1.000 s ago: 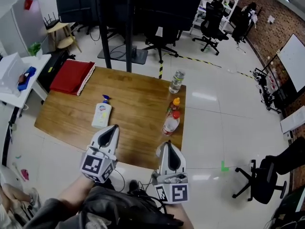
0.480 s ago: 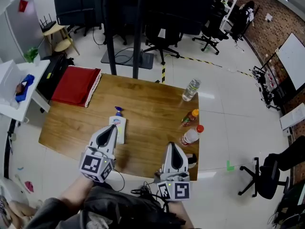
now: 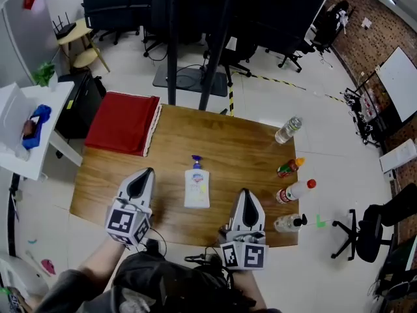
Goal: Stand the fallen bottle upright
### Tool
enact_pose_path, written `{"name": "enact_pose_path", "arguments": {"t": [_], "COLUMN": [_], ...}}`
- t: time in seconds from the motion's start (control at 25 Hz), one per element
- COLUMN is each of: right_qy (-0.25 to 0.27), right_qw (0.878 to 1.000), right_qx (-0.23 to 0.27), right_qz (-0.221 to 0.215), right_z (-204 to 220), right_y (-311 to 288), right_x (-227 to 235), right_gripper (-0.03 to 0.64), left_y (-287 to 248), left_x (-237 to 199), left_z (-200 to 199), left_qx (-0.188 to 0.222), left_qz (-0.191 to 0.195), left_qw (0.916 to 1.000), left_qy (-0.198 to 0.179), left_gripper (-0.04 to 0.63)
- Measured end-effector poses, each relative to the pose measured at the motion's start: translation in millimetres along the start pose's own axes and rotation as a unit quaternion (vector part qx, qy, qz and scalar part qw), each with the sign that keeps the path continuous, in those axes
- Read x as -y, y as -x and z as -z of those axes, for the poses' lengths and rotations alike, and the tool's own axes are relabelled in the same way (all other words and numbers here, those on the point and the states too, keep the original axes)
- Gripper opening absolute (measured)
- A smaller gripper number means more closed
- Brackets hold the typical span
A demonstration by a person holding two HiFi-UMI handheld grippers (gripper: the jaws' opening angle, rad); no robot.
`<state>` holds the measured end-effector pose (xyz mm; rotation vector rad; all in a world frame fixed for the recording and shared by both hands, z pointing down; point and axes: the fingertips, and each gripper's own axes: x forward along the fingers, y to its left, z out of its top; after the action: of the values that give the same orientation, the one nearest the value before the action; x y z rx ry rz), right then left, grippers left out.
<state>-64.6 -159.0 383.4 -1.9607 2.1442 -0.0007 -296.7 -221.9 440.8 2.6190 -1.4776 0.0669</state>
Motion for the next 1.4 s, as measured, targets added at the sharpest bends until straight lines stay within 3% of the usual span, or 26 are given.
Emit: {"name": "enact_pose_path", "arguments": {"t": [0.28,0.6,0.84,1.08,1.4], "right_qy": [0.010,0.015,0.014,0.020,0.025], "right_qw": [1.000,0.999,0.999,0.998,0.991], "right_qx": [-0.009,-0.031,-0.020,-0.052,-0.132], "right_qz": [0.025,0.013,0.041,0.038,-0.011], "right_z": [23,38,35,52,77], "right_y": [-20,-36,-47,-56,-84], "right_x": [-97,-174,-163,-144,-111], "right_gripper": [0.025,0.025,0.025,0.025,0.025], "left_y": [32,52,45,28,-7], "left_x": [-99,-149,-150,-131,-114], "left_z": [-2,6,9,16,21], "left_qx": [-0.005,-0.018,-0.025,-0.045,-0.070], "left_qz": [0.022,0.034,0.041,0.056,0.045], "left_qw": [0.9997,0.9990,0.9986,0.9968,0.9959], "left_qy": [0.003,0.024,0.024,0.033,0.035], "left_gripper": [0.029,0.029,0.029,0.029,0.029]}}
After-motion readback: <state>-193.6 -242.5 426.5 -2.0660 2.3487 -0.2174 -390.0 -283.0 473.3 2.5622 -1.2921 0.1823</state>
